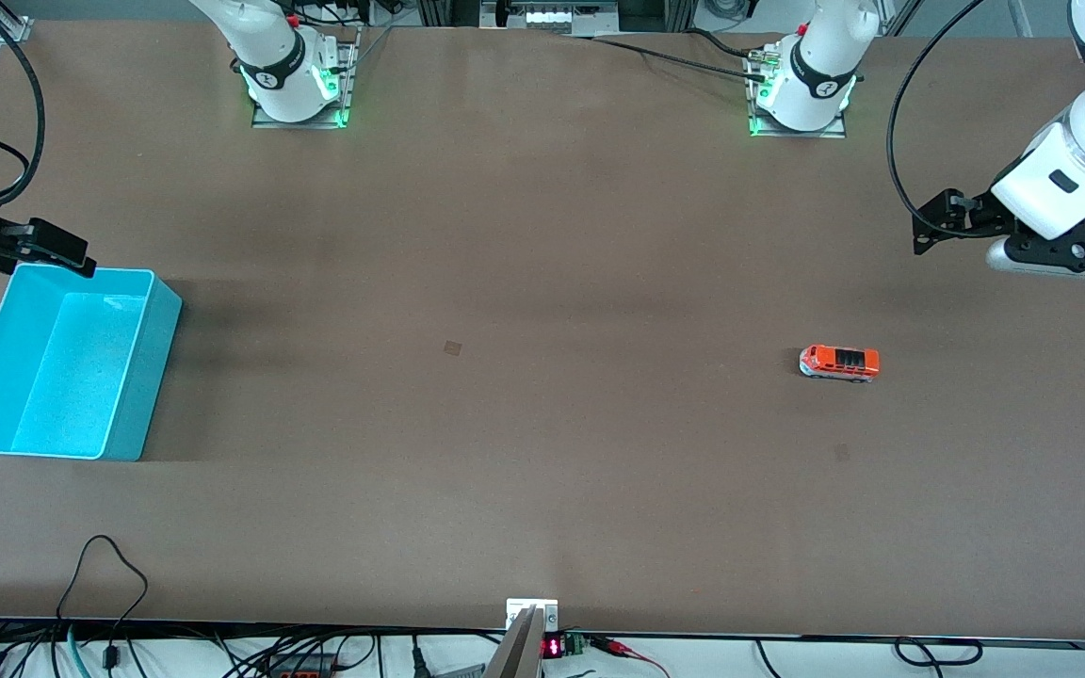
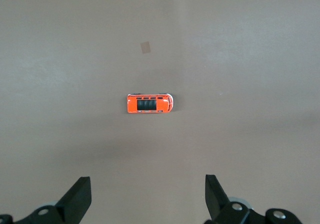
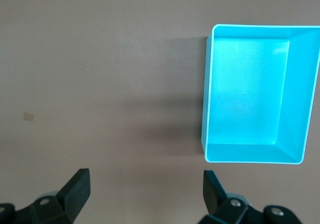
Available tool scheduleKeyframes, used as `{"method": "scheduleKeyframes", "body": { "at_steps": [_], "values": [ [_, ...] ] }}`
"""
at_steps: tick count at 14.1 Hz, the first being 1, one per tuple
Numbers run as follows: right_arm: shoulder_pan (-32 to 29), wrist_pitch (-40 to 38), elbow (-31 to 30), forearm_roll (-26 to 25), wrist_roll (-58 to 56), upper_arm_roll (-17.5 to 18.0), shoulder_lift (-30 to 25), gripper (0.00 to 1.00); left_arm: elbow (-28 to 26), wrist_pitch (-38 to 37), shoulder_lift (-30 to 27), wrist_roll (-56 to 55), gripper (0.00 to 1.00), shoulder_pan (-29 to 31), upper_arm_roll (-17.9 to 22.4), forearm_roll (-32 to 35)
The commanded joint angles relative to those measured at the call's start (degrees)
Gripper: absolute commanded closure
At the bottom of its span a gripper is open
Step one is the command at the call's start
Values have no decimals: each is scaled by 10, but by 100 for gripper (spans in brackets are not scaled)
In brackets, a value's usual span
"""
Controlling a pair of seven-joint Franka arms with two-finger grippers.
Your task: Wind up bus and store in blue box
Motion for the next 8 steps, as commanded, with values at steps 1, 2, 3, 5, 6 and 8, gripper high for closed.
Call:
{"method": "scheduleKeyframes", "body": {
  "at_steps": [1,2,3,5,6,8],
  "values": [
    [1,-2,11,5,9,0,3,0,15,-13,7,-4,0,4,-1,-9],
    [1,-3,11,5,8,0,2,0,16,-15,7,-3,0,5,-1,-8],
    [1,-3,11,5,8,0,2,0,16,-15,8,-4,0,5,-1,-8],
    [1,-3,11,5,8,0,2,0,16,-16,8,-4,0,4,-1,-6],
    [1,-3,11,5,8,0,2,0,16,-21,8,-4,0,5,-1,-6],
    [1,-3,11,5,8,0,2,0,17,-23,7,-4,0,5,-1,-10]
  ]
}}
